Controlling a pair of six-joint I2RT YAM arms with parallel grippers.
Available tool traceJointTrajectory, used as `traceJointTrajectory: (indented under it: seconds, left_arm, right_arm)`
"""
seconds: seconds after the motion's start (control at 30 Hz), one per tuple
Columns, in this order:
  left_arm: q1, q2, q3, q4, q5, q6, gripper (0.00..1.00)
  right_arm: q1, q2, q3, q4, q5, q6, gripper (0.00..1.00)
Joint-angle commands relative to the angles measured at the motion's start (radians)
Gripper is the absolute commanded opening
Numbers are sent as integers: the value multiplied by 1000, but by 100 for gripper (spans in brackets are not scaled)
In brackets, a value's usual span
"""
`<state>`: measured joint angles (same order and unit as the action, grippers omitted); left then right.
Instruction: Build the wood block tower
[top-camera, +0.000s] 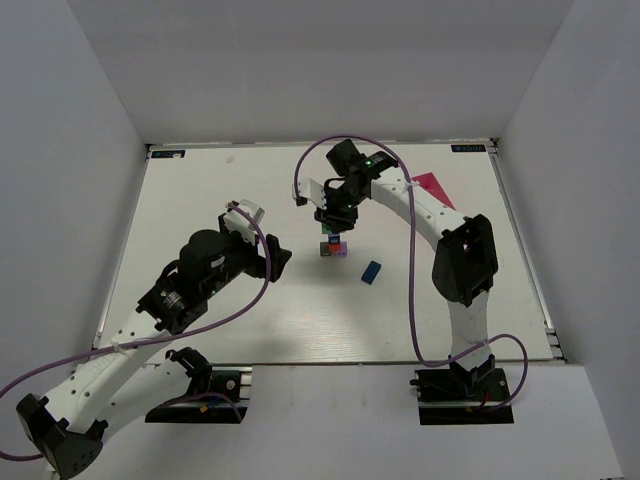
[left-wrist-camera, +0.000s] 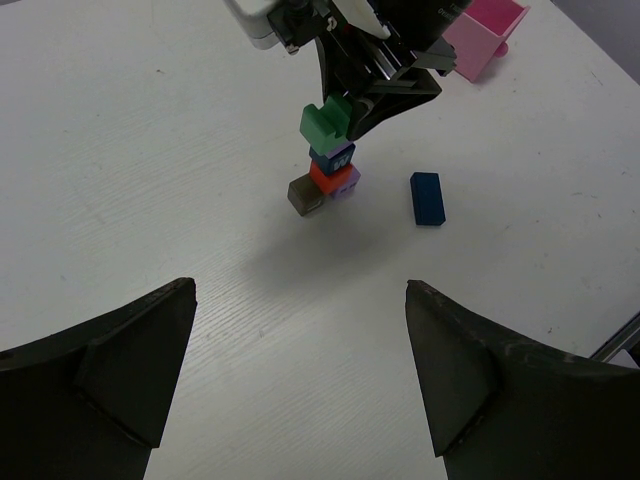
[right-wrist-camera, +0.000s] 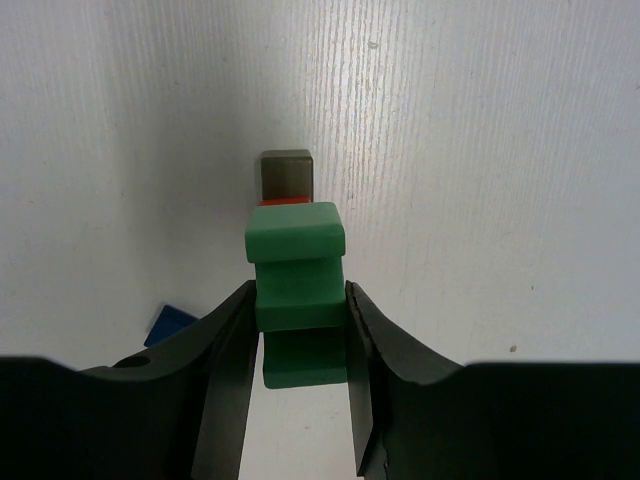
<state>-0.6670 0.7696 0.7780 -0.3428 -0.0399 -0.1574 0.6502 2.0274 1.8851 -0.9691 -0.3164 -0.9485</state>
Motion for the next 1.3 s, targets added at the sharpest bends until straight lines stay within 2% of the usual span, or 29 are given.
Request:
traceJointTrajectory:
  seconds: [0.0, 0.37, 0.57, 0.7, 0.77, 1.03, 1.27]
  left_arm:
    - [1, -23, -2, 14, 3, 5, 95]
    - [1, -23, -2, 14, 3, 5, 95]
    - [1, -23, -2, 14, 3, 5, 95]
    - [1, -23, -2, 14, 3, 5, 95]
    - [1, -23, -2, 14, 3, 5, 95]
    - [1, -23, -2, 14, 3, 5, 95]
    - [1, -23, -2, 14, 3, 5, 95]
  right_arm:
    - [5, 10, 39, -5, -6, 11, 9]
    - [8, 8, 37, -7, -7, 11, 19]
    - [8, 5, 34, -8, -4, 11, 28]
    - [11, 5, 32, -3, -3, 11, 30]
    - [11, 5, 29, -8, -1, 8, 35]
    - [11, 2, 22, -8, 7, 5, 39]
    - [16, 1, 19, -5, 11, 7, 54]
